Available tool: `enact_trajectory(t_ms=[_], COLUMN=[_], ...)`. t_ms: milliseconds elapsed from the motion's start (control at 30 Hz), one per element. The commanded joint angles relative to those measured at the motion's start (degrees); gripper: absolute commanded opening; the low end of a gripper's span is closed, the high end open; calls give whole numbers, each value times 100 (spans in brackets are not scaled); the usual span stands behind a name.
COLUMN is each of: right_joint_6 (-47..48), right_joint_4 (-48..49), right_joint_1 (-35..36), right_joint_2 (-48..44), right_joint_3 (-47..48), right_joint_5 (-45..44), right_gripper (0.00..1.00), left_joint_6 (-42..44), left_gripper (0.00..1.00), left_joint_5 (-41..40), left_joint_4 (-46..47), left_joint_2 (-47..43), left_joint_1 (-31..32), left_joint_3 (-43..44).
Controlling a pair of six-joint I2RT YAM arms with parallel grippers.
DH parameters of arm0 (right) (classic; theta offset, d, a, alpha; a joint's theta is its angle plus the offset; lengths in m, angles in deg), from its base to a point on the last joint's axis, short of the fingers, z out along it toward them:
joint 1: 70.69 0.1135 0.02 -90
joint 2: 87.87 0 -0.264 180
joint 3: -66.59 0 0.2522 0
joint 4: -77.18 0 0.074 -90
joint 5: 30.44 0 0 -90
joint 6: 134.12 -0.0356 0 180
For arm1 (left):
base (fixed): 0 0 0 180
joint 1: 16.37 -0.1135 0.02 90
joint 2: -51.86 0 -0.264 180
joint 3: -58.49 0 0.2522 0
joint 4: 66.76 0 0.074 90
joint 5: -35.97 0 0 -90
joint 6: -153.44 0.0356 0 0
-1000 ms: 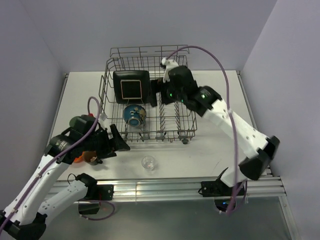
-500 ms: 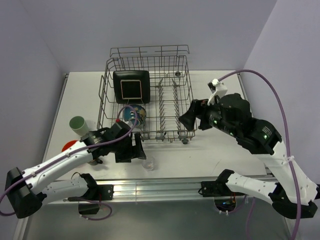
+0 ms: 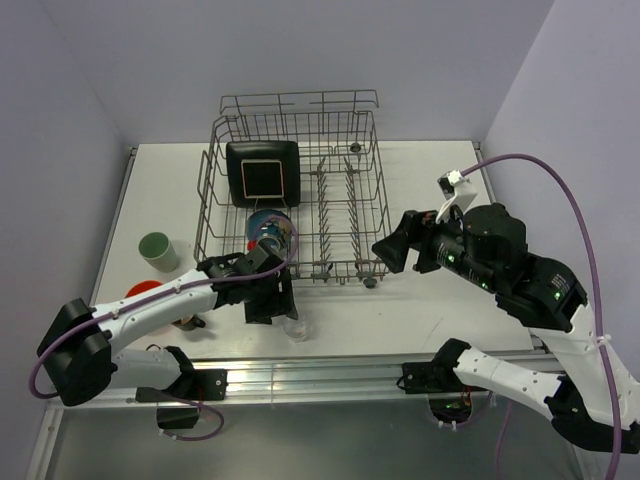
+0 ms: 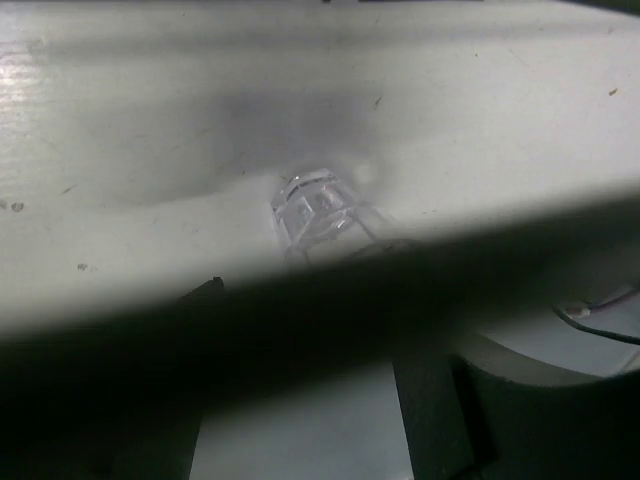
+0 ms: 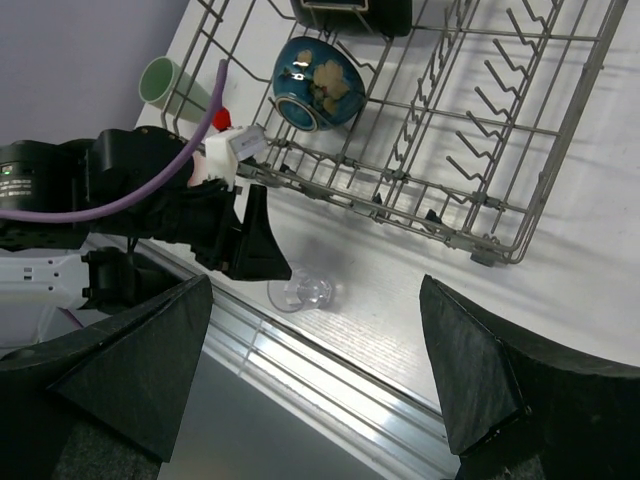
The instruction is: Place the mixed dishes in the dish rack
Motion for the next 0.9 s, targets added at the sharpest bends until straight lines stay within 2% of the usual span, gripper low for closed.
enact_trajectory(t_ms=[0,67,200,300,633,733,867], right_joint_6=[-76,-67,-67,-84,-155,-172,-199], right_joint_4=[-72,-89,-98,-63,-2,33,77], right_joint_1=[2,2,2,2,2,11,2], right_joint_2=[-118,-171,-189,-180,-259,-251,-215], right_joint_3=[92,65,-5,-40,-189,-207,-216], right_joint_5=[-162,-179,-162,-118,-92,-74,-4], right_gripper=[91,92,92,91,92,92,92], left_joint_6=[142,116,89,63,63,89,107], left_gripper=[70,67,54,50,44,36,19], left_joint_5=[-27,-44,-53,-9,34,35,17], left_joint_4=[401,445,559,630,709,657,507], left_joint_2=[142,177,186,239,361,388,239], left_joint_1=[47,82,74,91,284,346,399], left_joint_3=[-59,-156,-314,-437,-526,-491,-490])
